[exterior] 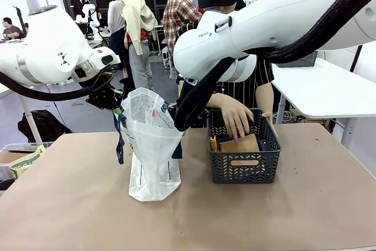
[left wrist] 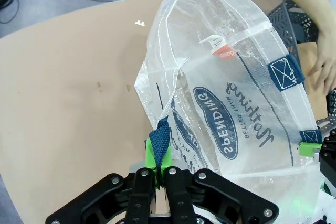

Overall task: Transfer purchased items from the store into the shopping bag.
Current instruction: Move the Reusable shopping bag to the right side of the table.

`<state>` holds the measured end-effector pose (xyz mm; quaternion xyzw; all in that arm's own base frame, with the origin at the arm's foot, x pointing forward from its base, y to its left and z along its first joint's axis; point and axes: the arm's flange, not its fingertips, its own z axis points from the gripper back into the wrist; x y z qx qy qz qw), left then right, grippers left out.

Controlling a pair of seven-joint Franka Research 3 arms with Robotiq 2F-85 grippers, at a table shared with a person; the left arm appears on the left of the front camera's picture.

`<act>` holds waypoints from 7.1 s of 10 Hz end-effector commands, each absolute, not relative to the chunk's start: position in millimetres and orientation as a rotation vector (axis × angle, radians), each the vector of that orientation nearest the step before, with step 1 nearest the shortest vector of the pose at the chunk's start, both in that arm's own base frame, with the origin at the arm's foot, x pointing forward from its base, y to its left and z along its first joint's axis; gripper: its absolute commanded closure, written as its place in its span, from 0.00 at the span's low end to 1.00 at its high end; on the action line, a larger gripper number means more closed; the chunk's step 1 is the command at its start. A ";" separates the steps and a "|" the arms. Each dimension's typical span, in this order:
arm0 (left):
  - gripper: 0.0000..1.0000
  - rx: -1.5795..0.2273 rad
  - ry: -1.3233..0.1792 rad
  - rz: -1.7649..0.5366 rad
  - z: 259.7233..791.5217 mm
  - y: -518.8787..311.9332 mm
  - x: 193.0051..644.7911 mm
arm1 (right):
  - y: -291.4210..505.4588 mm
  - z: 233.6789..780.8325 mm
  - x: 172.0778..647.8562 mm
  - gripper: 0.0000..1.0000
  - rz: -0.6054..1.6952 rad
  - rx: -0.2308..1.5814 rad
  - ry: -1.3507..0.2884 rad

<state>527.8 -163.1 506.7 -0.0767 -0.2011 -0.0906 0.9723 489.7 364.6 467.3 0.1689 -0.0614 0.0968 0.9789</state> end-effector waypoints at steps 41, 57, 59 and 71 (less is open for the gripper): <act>1.00 -0.152 -0.406 -0.184 507.9 -161.5 525.6 | 364.6 468.7 489.8 1.00 0.191 0.348 -0.125; 1.00 -0.152 -0.406 -0.184 507.9 -161.5 525.6 | 364.6 468.7 489.8 1.00 0.191 0.348 -0.125; 1.00 -0.152 -0.406 -0.184 507.9 -161.5 525.6 | 364.6 468.7 489.8 1.00 0.191 0.348 -0.125; 1.00 -0.152 -0.406 -0.184 507.9 -161.5 525.6 | 364.6 468.7 489.8 1.00 0.191 0.348 -0.125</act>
